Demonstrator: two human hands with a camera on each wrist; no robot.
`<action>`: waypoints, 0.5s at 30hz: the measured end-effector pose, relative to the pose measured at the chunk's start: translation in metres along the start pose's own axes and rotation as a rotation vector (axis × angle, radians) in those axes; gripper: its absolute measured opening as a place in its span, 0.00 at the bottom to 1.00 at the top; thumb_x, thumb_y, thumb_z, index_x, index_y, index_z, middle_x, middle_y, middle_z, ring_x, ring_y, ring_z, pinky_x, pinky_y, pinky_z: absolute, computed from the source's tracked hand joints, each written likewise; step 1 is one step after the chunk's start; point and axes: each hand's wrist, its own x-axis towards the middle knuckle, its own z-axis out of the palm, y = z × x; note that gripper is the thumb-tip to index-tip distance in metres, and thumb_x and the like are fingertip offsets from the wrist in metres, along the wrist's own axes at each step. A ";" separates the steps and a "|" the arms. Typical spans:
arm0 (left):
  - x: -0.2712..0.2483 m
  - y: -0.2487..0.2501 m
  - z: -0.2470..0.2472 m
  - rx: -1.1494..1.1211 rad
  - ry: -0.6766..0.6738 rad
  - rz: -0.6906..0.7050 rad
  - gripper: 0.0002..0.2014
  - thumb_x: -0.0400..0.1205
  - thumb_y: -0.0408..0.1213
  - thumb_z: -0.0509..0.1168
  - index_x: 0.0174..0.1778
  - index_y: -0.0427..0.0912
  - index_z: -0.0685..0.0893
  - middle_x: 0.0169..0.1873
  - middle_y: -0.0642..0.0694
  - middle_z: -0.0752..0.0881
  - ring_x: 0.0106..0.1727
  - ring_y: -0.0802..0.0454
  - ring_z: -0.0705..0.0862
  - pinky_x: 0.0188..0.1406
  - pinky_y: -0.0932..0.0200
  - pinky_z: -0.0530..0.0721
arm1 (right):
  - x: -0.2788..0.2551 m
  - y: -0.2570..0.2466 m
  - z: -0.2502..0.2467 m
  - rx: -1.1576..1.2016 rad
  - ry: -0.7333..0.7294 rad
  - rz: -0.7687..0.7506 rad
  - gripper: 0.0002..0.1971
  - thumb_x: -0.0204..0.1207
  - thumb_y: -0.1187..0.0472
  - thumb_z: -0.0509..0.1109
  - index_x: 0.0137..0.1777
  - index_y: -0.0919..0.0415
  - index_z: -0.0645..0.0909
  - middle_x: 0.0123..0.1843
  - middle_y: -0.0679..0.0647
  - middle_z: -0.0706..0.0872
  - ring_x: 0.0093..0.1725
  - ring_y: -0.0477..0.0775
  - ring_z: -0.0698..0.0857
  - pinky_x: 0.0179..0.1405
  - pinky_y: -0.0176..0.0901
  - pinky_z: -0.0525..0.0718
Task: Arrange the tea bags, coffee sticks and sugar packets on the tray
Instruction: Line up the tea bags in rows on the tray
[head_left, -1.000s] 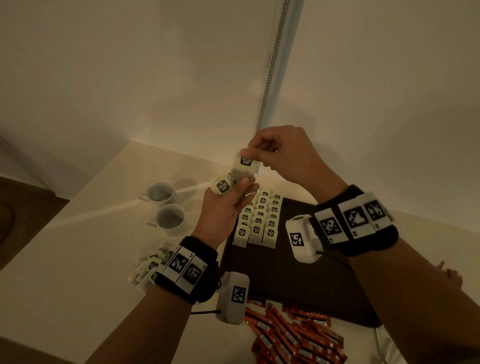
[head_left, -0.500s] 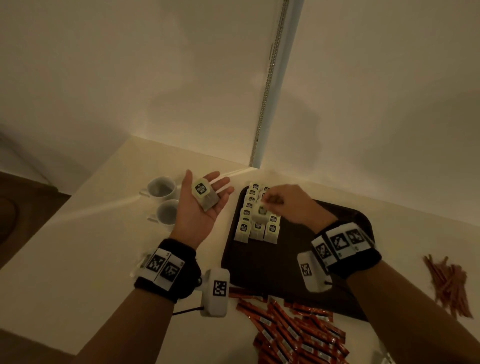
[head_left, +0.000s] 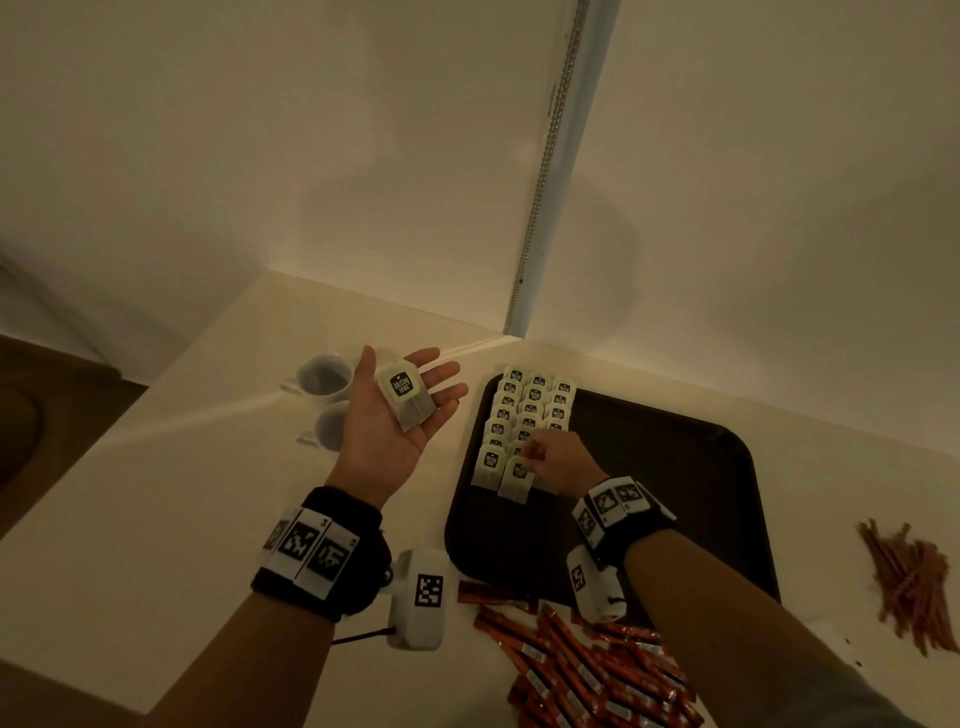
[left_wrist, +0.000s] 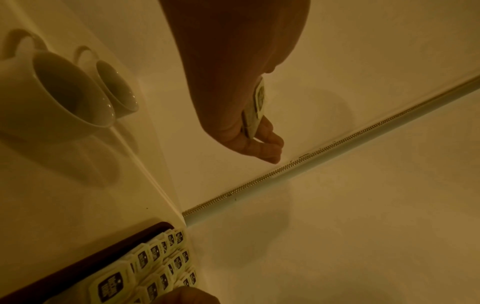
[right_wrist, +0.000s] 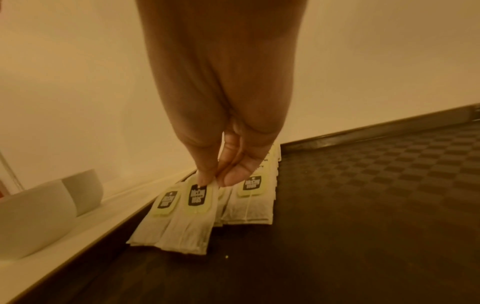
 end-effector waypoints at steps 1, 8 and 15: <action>0.000 0.000 0.000 0.003 0.000 0.001 0.32 0.84 0.62 0.43 0.55 0.40 0.82 0.44 0.42 0.91 0.41 0.46 0.90 0.38 0.61 0.88 | 0.002 0.001 0.001 0.000 0.002 0.007 0.07 0.77 0.66 0.70 0.52 0.67 0.82 0.54 0.60 0.85 0.54 0.55 0.83 0.56 0.43 0.82; 0.002 0.000 -0.004 0.036 -0.022 -0.017 0.35 0.84 0.64 0.40 0.58 0.41 0.82 0.49 0.38 0.90 0.45 0.43 0.90 0.40 0.58 0.89 | 0.010 0.001 0.004 0.006 0.055 0.040 0.09 0.76 0.64 0.71 0.53 0.66 0.81 0.53 0.59 0.86 0.51 0.53 0.83 0.50 0.40 0.80; 0.006 -0.005 0.001 0.164 -0.069 -0.133 0.39 0.81 0.69 0.37 0.65 0.41 0.78 0.55 0.34 0.88 0.51 0.39 0.89 0.43 0.54 0.89 | -0.011 -0.094 -0.048 0.364 0.350 -0.430 0.05 0.78 0.56 0.69 0.52 0.53 0.84 0.46 0.48 0.80 0.42 0.35 0.76 0.43 0.25 0.73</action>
